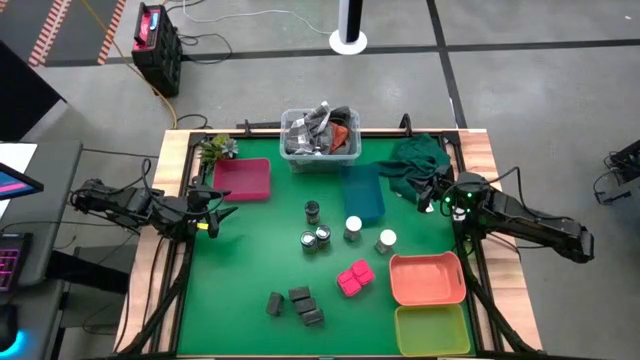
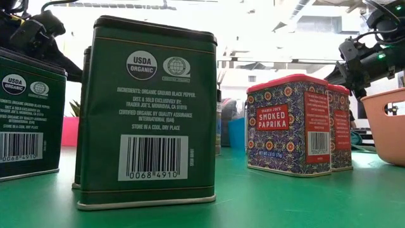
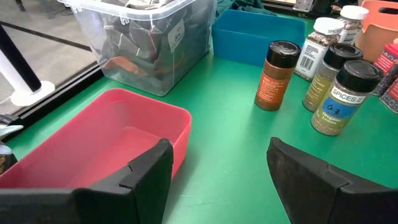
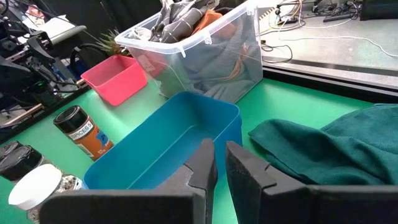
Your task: Sort spices by type
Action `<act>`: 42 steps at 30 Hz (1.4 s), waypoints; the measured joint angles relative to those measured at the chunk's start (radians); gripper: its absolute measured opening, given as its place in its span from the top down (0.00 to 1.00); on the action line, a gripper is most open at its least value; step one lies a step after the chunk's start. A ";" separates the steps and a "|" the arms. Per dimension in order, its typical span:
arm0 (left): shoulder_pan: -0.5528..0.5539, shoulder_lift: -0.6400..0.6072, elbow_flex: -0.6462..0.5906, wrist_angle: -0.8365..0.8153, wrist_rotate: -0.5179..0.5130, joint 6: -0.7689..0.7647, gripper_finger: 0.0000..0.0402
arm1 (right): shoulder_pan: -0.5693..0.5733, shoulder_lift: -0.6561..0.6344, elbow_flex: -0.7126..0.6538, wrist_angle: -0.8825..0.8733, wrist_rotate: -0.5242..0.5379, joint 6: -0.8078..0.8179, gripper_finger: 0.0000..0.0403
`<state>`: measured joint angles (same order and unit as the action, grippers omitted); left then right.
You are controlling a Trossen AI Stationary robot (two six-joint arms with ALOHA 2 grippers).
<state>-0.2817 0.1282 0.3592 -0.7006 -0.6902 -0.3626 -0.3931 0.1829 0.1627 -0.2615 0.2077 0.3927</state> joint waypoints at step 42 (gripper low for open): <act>0.000 0.005 0.000 0.715 -0.158 -0.472 0.38 | 0.000 0.022 0.008 0.611 -0.257 0.280 0.82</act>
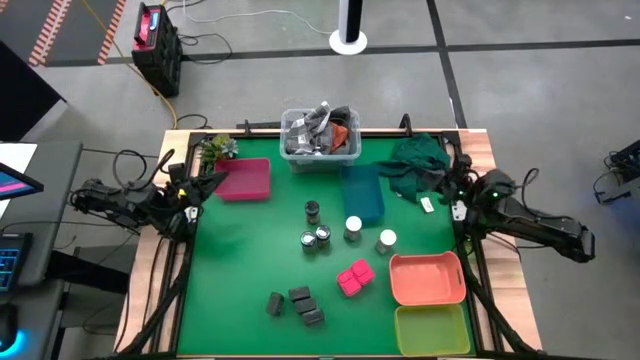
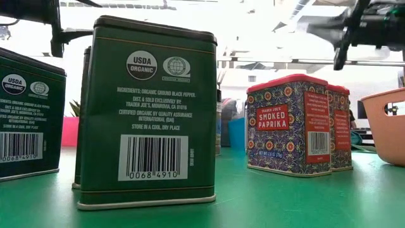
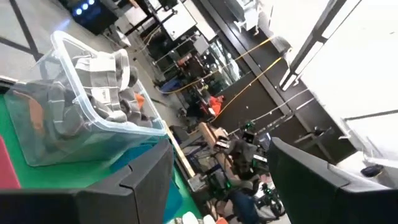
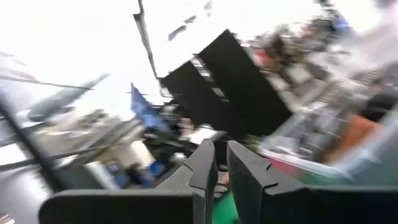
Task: Sort spices by type
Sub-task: Put the black seasoning bottle into the pink bin
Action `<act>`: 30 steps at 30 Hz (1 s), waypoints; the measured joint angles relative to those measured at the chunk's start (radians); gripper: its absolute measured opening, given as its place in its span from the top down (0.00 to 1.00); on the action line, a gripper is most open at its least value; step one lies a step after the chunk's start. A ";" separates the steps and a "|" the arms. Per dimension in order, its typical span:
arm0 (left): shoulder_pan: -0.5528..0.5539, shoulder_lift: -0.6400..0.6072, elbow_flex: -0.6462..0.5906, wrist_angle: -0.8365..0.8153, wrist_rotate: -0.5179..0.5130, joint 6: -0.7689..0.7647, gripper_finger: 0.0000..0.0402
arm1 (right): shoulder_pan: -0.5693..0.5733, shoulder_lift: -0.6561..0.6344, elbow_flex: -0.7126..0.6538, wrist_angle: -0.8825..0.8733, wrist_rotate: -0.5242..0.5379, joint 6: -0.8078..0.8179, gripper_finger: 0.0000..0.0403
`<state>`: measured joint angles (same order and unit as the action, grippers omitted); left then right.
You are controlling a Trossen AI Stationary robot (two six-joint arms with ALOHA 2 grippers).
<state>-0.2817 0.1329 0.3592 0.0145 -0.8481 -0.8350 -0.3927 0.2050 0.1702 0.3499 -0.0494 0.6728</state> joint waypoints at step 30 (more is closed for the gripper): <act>0.005 0.248 0.309 -0.450 0.199 0.157 0.38 | 0.144 0.923 0.795 -0.733 -0.084 -0.419 0.80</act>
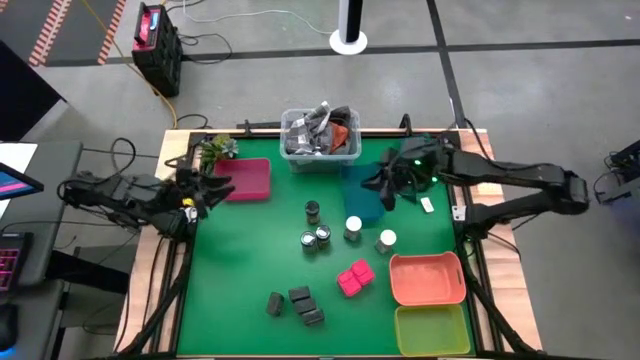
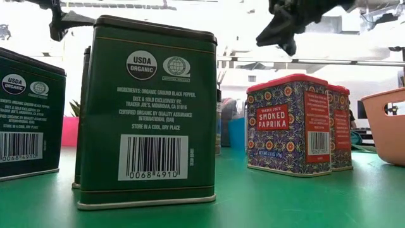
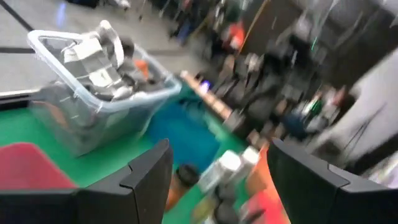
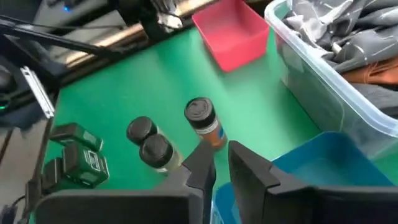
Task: Sort spices by type
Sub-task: Put the black seasoning bottle into the pink bin
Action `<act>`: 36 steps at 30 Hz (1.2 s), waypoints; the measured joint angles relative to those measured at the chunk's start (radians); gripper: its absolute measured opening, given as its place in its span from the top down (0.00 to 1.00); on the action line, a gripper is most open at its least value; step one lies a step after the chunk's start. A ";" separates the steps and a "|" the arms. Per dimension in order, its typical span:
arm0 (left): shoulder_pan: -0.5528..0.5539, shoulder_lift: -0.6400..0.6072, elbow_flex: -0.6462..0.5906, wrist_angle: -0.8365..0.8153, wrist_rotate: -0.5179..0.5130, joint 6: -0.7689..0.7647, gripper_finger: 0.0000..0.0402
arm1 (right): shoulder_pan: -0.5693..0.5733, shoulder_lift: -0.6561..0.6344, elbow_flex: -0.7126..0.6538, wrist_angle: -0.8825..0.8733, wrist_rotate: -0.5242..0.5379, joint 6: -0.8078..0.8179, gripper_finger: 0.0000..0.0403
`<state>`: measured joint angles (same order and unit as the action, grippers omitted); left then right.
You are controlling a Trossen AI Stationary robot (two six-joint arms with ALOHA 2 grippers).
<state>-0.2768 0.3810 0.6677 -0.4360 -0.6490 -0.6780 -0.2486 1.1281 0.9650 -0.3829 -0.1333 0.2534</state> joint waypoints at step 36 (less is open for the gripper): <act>0.381 1.286 0.770 -0.313 0.531 0.271 0.38 | 0.026 0.072 0.187 -0.371 0.133 -0.035 0.37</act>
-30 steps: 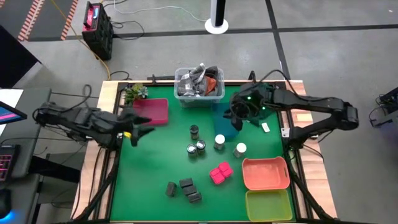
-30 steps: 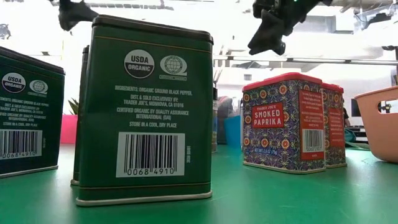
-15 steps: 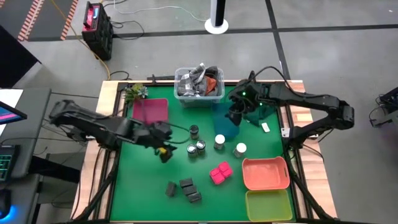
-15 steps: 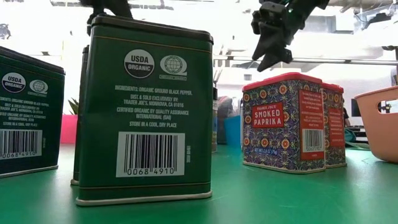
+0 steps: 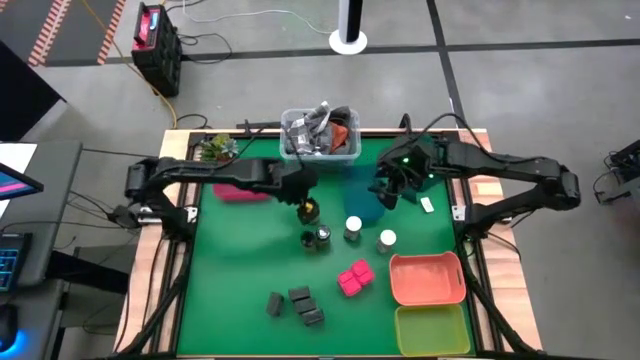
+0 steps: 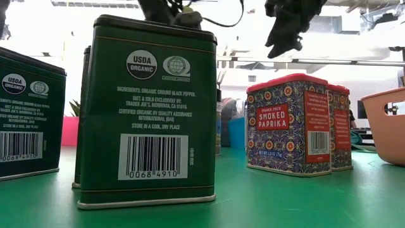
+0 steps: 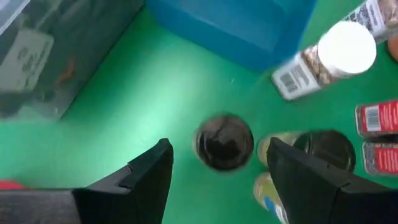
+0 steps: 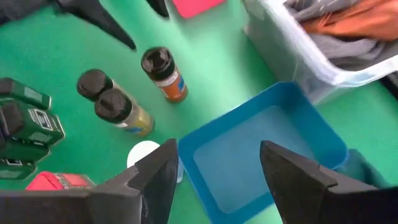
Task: Sort spices by type
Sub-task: Put the black seasoning bottle into the pink bin
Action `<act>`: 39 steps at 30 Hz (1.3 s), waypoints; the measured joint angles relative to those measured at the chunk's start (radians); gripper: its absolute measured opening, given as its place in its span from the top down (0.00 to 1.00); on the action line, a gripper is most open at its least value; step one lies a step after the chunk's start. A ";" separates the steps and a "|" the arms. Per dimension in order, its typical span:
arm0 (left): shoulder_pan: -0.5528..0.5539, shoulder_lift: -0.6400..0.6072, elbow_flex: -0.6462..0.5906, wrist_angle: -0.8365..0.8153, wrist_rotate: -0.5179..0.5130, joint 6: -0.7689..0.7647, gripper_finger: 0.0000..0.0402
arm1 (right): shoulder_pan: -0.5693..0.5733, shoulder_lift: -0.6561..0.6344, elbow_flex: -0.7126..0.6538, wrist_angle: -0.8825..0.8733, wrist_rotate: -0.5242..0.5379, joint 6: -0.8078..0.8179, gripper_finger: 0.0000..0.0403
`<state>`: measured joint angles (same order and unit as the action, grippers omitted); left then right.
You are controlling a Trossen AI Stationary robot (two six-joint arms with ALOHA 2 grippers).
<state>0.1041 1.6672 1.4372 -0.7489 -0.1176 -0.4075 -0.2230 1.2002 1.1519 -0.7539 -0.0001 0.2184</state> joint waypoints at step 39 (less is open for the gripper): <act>0.030 0.266 0.142 -0.184 0.118 0.205 0.47 | 0.014 -0.076 0.000 -0.019 0.001 -0.043 0.37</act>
<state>0.1341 1.9335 1.5791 -0.9326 0.0002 -0.2020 -0.2089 1.1244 1.1519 -0.7727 0.0008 0.1757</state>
